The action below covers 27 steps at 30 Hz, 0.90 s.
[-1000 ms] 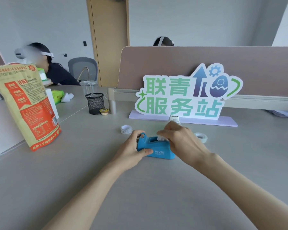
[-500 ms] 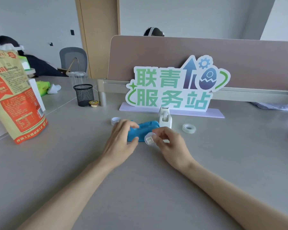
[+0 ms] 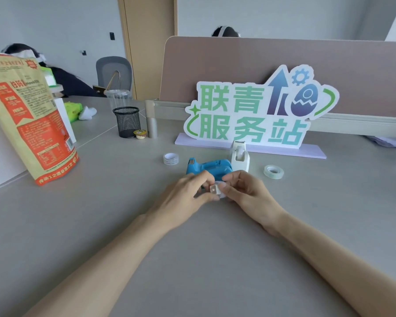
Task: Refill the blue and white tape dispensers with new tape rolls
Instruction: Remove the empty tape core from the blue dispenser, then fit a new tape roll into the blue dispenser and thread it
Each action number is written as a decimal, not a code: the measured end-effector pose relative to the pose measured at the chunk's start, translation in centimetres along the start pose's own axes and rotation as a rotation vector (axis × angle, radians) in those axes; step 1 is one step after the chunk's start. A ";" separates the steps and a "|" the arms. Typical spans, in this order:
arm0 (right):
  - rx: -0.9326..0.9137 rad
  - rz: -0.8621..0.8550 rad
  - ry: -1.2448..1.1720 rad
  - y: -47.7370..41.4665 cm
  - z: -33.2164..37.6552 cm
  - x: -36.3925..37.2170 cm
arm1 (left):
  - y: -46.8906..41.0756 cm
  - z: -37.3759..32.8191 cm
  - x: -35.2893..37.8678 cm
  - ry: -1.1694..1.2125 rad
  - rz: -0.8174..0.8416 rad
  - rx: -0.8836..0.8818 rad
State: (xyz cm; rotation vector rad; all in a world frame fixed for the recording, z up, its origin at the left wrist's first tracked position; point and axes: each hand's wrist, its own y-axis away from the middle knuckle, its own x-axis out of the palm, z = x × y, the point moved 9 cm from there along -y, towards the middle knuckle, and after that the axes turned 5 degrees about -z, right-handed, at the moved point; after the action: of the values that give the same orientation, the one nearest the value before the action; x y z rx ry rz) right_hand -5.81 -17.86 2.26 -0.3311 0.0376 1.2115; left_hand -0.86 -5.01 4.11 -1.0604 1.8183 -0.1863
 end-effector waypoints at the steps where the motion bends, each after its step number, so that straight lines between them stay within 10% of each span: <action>1: 0.001 -0.007 -0.006 0.0 -0.1 0.0 | 0.0 -0.1 -0.1 0.005 -0.006 0.009; 9: 0.062 -0.159 -0.115 -0.2 -0.7 -1.4 | 0.2 -0.6 -1.8 -0.043 -0.229 0.039; 20: -0.224 -0.126 0.585 0.3 1.1 0.2 | 0.1 2.3 -0.7 -0.077 -0.044 -0.110; 27: -0.250 -0.142 0.549 0.3 1.4 0.1 | 0.4 2.0 -3.0 -0.112 -0.173 -0.115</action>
State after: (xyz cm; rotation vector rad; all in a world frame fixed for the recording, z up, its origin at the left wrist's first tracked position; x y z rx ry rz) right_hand -6.23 -17.30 3.51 -0.8658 0.3337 0.9556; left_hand 0.92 -1.91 4.91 -1.2852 1.6528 -0.1245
